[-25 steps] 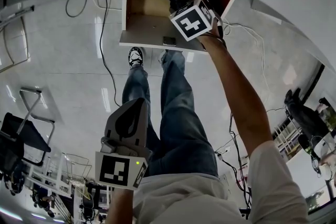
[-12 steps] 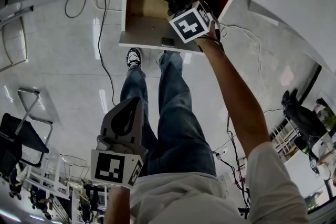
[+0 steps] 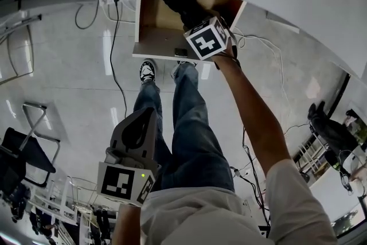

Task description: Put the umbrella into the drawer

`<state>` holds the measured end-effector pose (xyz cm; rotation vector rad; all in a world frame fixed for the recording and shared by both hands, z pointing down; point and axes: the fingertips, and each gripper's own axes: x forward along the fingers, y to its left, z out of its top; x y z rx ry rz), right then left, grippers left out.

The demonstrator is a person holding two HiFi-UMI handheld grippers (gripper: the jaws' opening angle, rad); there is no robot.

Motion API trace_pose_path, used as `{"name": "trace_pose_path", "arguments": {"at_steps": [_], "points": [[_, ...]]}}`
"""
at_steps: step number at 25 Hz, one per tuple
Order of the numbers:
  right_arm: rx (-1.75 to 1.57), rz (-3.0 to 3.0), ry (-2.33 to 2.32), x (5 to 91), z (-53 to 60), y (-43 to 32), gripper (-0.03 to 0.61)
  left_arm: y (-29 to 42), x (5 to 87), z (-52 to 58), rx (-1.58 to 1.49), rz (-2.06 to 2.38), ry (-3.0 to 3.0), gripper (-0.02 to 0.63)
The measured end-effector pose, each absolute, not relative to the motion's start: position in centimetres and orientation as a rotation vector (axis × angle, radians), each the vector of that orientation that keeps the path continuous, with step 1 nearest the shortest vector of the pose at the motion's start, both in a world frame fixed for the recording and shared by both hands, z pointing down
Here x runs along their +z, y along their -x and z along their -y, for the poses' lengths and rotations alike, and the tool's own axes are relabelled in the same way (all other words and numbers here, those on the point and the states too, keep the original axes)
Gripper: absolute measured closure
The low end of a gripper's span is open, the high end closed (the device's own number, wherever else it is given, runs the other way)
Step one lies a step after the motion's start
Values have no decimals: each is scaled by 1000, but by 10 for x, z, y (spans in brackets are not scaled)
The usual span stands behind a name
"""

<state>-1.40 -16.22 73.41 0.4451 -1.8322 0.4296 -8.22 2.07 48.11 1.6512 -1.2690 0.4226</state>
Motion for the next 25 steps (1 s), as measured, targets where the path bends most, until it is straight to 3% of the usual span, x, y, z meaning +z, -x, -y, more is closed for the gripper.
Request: {"name": "trace_pose_path", "arguments": {"at_steps": [15, 25], "points": [[438, 1822, -436, 711, 152, -1, 382, 78, 446, 1, 435, 1312, -1736, 595], [475, 1837, -447, 686, 143, -3, 409, 85, 429, 3, 481, 1325, -1791, 595]]}}
